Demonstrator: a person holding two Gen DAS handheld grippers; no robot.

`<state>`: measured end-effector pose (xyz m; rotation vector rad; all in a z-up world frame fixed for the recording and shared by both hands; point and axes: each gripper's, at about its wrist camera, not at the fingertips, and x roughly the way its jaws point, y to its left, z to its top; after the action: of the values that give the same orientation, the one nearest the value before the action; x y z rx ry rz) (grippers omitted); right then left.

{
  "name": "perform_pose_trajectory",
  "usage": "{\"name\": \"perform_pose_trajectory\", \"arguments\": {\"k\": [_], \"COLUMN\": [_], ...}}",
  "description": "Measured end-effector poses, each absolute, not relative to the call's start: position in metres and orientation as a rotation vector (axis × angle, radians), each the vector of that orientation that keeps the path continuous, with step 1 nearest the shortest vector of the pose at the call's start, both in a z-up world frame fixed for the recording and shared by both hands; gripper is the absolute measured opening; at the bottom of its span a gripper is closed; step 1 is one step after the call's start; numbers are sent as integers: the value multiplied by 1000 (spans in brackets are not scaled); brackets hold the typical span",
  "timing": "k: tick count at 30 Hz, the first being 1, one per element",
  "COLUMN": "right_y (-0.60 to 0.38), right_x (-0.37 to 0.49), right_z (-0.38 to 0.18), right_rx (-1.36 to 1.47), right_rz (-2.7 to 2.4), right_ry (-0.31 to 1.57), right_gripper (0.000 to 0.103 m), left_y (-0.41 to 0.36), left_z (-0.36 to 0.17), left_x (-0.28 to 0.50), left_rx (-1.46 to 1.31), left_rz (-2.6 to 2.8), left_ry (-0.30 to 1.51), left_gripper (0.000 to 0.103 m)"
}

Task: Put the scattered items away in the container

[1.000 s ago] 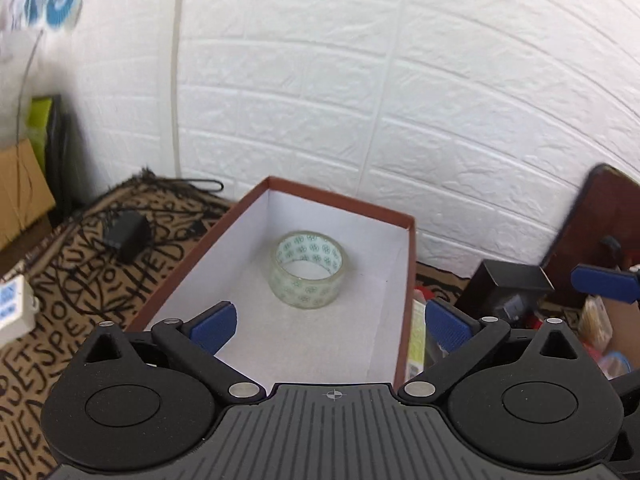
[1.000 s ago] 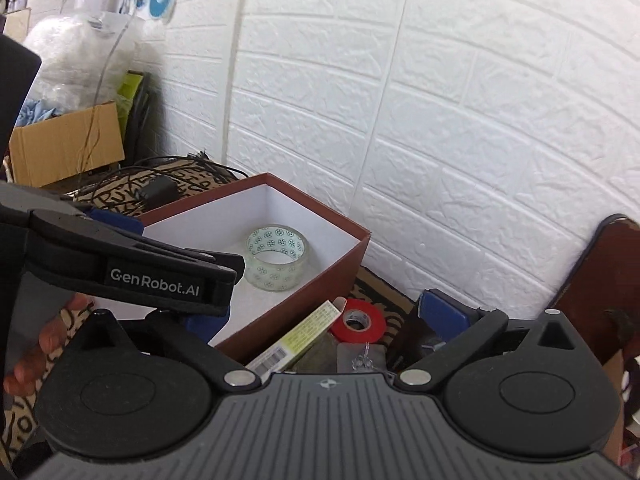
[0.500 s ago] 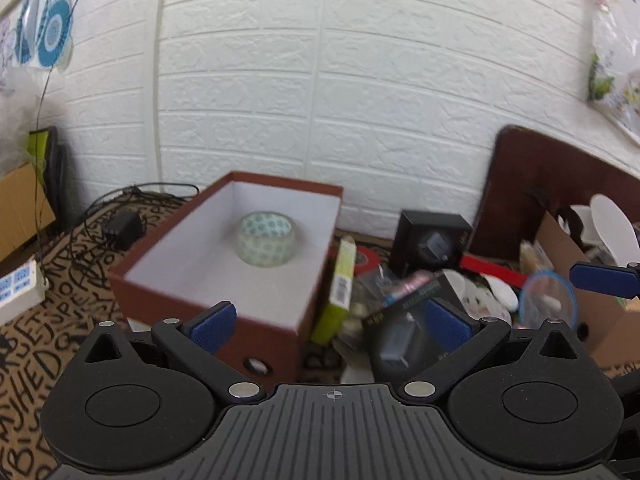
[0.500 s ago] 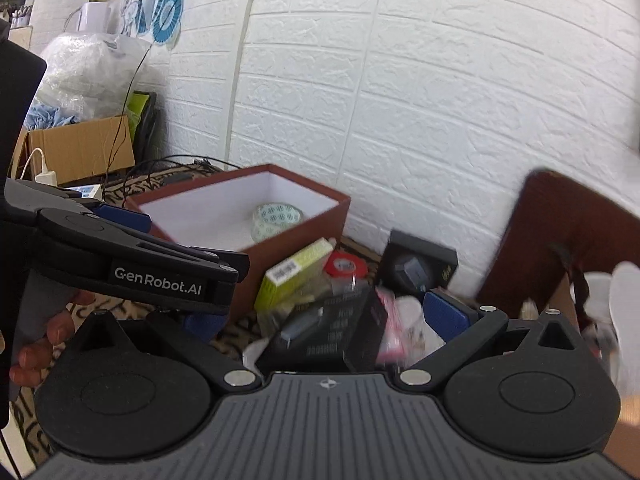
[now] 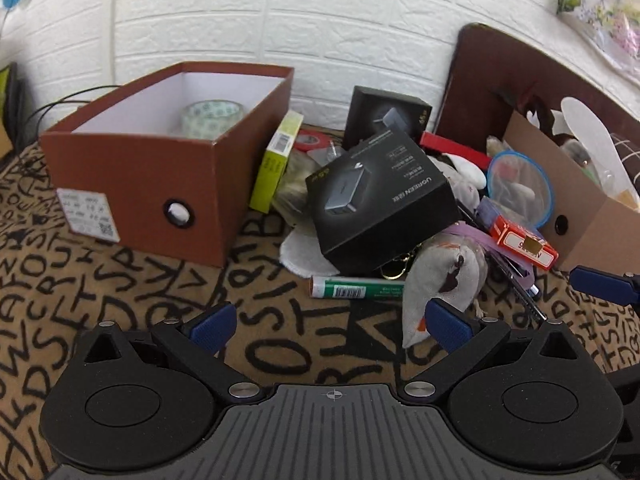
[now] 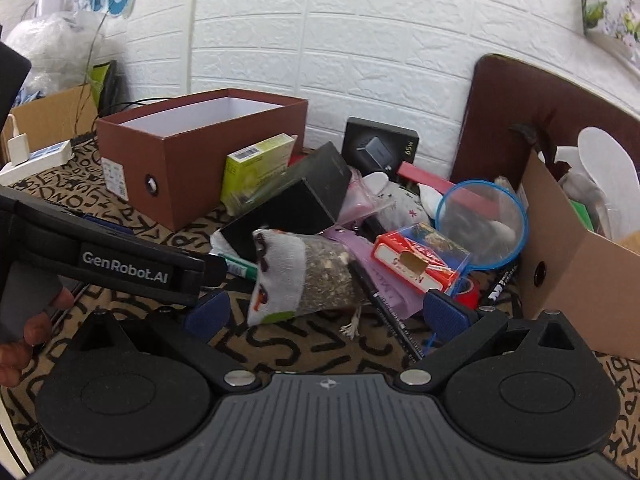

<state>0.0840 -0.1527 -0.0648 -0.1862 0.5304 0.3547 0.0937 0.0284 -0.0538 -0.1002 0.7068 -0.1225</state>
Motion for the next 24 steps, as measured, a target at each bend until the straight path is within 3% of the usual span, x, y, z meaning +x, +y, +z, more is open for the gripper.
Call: {"name": "perform_pose_trajectory", "arguments": {"k": [4,16,24], "right_y": [-155,-135,-126], "right_x": [97,135,156], "right_z": [-58,-48,-46], "right_rx": [-177,-390,-482], "right_rz": [350,445,579], "right_ry": [498,455,527], "right_gripper": [100,85,69], "left_y": [36,56,55], "left_z": [-51,-78,-90], "left_x": [111,152,166], "left_rx": [-140,-264,-264], "left_rz": [-124,-241,-282], "left_ry": [690,740,734], "left_gripper": [103,86,86]}}
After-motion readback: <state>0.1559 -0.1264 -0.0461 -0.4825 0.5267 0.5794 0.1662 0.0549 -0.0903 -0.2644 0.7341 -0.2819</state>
